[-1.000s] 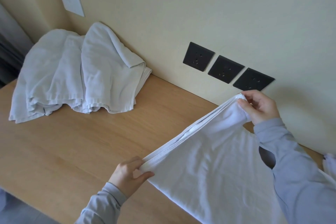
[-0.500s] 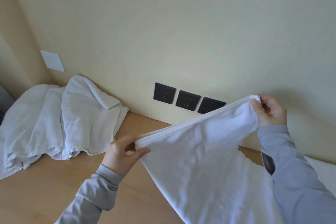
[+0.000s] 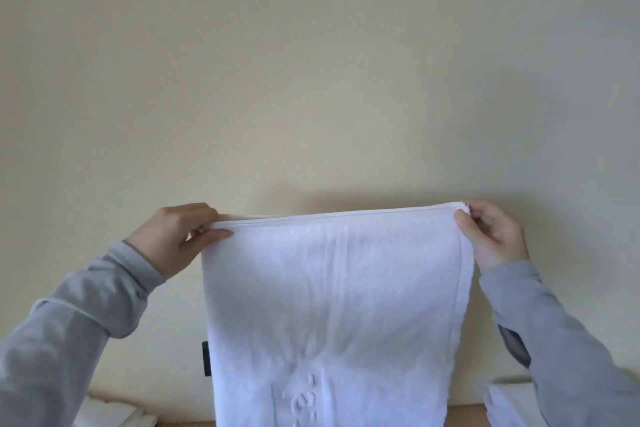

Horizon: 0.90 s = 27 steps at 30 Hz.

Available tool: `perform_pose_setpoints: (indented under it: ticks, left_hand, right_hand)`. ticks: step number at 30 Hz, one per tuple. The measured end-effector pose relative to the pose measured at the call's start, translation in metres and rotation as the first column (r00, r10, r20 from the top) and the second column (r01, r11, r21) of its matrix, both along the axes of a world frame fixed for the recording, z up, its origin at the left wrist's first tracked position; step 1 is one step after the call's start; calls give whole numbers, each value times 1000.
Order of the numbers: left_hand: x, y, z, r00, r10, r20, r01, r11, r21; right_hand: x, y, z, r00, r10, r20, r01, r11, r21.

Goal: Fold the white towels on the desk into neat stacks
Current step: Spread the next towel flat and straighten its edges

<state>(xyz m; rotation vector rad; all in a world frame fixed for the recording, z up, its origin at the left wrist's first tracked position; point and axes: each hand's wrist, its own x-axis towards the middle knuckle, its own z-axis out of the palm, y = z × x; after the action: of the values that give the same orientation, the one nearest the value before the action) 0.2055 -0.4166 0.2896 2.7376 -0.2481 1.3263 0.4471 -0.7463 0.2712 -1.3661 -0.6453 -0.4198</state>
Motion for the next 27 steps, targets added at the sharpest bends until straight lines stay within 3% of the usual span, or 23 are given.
perform_pose_setpoints:
  ticks: [3, 6, 7, 10, 12, 14, 17, 20, 24, 27]
  left_hand:
    - [2, -16, 74, 989, 26, 146, -47, 989, 142]
    - [1, -27, 118, 950, 42, 309, -96, 982, 161]
    - [1, -28, 123, 950, 55, 308, -114, 978, 176]
    - [1, -22, 125, 986, 125, 114, -152, 951, 270]
    - [-5, -10, 133, 971, 159, 177, -208, 931, 300]
    - [-10, 0, 142, 954, 140, 266, -214, 938, 274]
    - [-13, -3, 139, 971, 148, 188, -201, 932, 303]
    - [-12, -7, 149, 938, 149, 314, -241, 929, 279]
    - [-11, -16, 160, 956, 152, 252, -211, 950, 231]
    - [-8, -20, 155, 935, 175, 310, -209, 975, 81]
  right_hand:
    - [-4, -31, 63, 996, -9, 91, 3, 998, 63]
    - [-8, -47, 91, 967, -106, 231, 62, 980, 191]
    - [-12, -46, 91, 959, -116, 258, 79, 986, 149]
    - [-18, -41, 94, 959, -66, 277, 89, 993, -71]
    - [-18, -44, 105, 935, -122, 333, 118, 993, 32]
    - [-19, -45, 110, 926, -110, 360, 84, 993, 87]
    - [-22, -38, 112, 938, -56, 342, 56, 998, 10]
    - [-25, -43, 147, 922, -108, 372, 56, 988, 147]
    - [-22, -38, 159, 927, -132, 350, 89, 987, 136]
    - [-22, -40, 158, 955, -94, 280, 46, 984, 174]
